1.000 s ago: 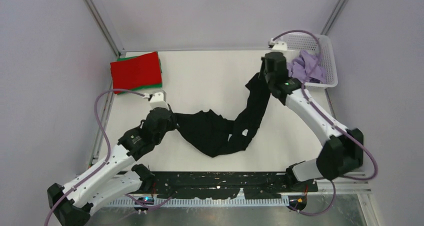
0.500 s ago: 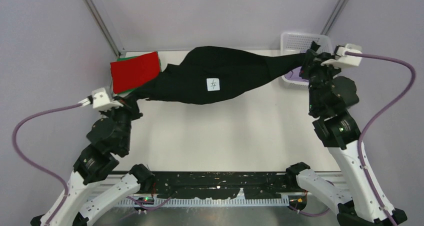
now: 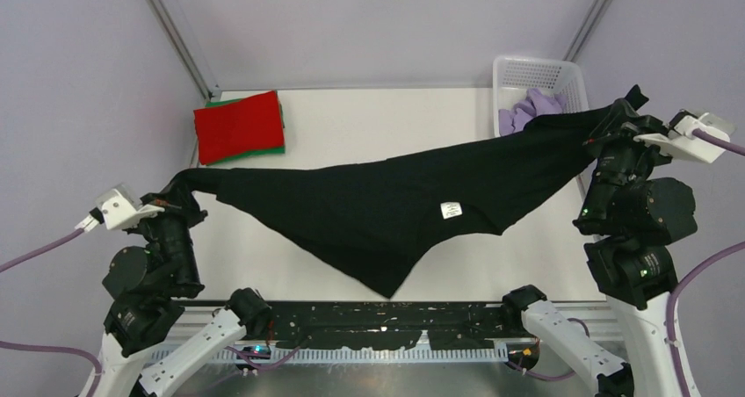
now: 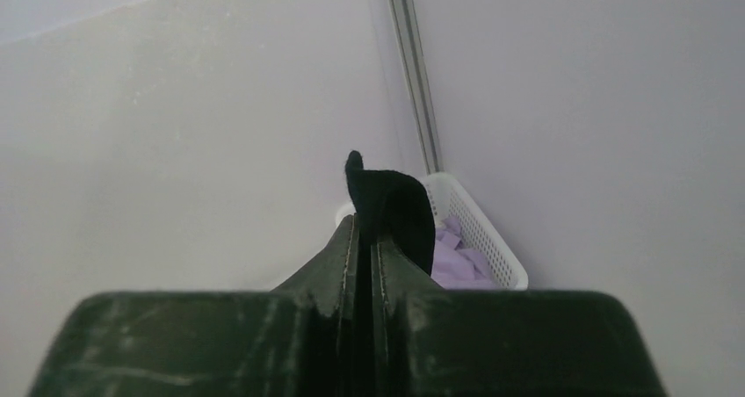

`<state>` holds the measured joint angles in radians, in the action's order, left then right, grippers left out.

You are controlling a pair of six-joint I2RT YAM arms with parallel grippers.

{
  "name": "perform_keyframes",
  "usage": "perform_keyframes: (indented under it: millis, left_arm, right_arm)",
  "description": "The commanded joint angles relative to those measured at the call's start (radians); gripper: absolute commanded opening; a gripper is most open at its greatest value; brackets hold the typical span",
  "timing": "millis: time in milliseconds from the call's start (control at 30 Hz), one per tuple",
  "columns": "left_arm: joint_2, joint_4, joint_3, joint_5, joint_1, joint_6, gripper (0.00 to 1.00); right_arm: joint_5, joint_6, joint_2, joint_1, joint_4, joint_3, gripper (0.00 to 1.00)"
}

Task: Fold and stack the t-shirts
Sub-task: Flatten out the tshirt

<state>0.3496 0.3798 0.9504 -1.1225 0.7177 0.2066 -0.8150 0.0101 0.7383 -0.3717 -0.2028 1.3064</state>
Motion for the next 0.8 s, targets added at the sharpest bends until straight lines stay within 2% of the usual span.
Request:
perform_keyframes:
  millis: [0,33,100,200,300,467,633,767]
  left_arm:
    - [0.122,0.000,-0.054,-0.081,-0.029,0.070,0.00]
    - [0.151,0.013,-0.067,-0.038,-0.056,0.103,0.00]
    - [0.228,0.028,-0.084,0.171,-0.179,0.157,0.00]
    - [0.386,0.095,-0.053,0.522,-0.448,0.263,0.00]
    - [0.472,0.086,-0.074,0.630,-0.570,0.302,0.00]
    - [0.515,0.041,-0.194,0.731,-0.611,0.346,0.00]
    - [0.491,-0.082,-0.394,1.058,-0.611,0.477,0.00]
    - [0.482,-0.141,-0.527,1.187,-0.609,0.582,0.00]
  right_arm:
    - [-0.011,-0.080,0.090,0.005,-0.043,-0.084,0.05]
    - [0.000,-0.093,0.113,0.007,-0.047,-0.120,0.05]
    - [0.050,-0.128,0.165,0.023,-0.047,-0.154,0.05]
    - [0.157,-0.168,0.258,0.091,-0.048,-0.142,0.05]
    - [0.218,-0.204,0.348,0.147,-0.081,-0.127,0.05]
    - [0.268,-0.282,0.367,0.210,-0.092,-0.261,0.05]
    - [0.342,-0.400,0.357,0.217,-0.178,-0.411,0.05]
    - [0.330,-0.459,0.403,0.217,-0.297,-0.455,0.09]
